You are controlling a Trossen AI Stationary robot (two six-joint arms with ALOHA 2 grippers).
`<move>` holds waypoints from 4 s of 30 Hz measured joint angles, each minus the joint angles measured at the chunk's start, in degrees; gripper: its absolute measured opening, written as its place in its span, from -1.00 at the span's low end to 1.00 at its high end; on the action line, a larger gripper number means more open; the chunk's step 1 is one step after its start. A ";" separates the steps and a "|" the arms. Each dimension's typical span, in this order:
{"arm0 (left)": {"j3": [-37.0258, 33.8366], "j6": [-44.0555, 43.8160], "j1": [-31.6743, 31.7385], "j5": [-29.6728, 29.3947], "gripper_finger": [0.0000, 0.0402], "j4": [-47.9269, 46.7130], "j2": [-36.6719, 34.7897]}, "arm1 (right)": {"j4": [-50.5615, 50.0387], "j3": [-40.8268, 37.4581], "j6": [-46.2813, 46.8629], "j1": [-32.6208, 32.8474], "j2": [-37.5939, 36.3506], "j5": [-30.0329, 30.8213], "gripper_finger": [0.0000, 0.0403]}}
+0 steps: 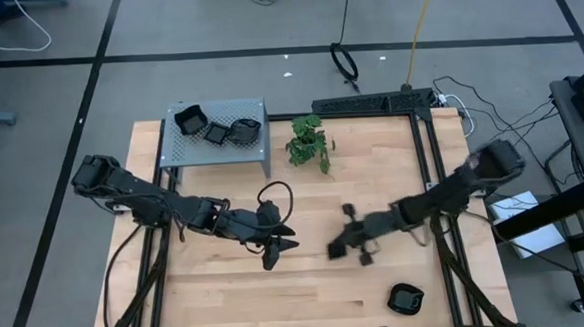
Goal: Pick & Place Mini shaped plates
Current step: Stack the square plate on top of the square plate on the shelf
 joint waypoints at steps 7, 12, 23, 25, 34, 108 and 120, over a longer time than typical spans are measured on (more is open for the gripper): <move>0.00 0.40 -0.57 0.05 -0.17 -0.25 0.00 | -0.19 19.08 -7.46 -9.54 17.69 -6.02 -1.00; 0.00 1.93 -1.87 0.15 -0.17 -0.56 -0.02 | 0.31 28.98 -6.55 -14.62 26.51 -7.22 -0.99; 0.00 1.25 -2.93 -0.12 -0.17 -10.64 -0.04 | -0.45 35.15 0.17 -20.29 32.69 -7.22 -0.69; 0.00 1.22 -2.87 -0.47 -0.18 -12.87 -0.04 | -0.69 35.08 0.17 -20.46 32.42 -7.24 -0.55; 0.00 15.41 -2.84 -1.76 -0.18 -21.12 0.48 | -14.04 31.49 -1.17 -18.97 20.05 -7.24 -0.25; 4.39 11.61 23.76 -38.00 -0.97 -40.53 -15.73 | 6.27 -25.32 22.20 -2.70 -38.36 3.75 -0.33; 4.44 7.17 38.44 -31.45 -0.97 -44.80 -13.46 | 6.27 -25.32 19.44 -2.70 -38.36 3.75 -0.33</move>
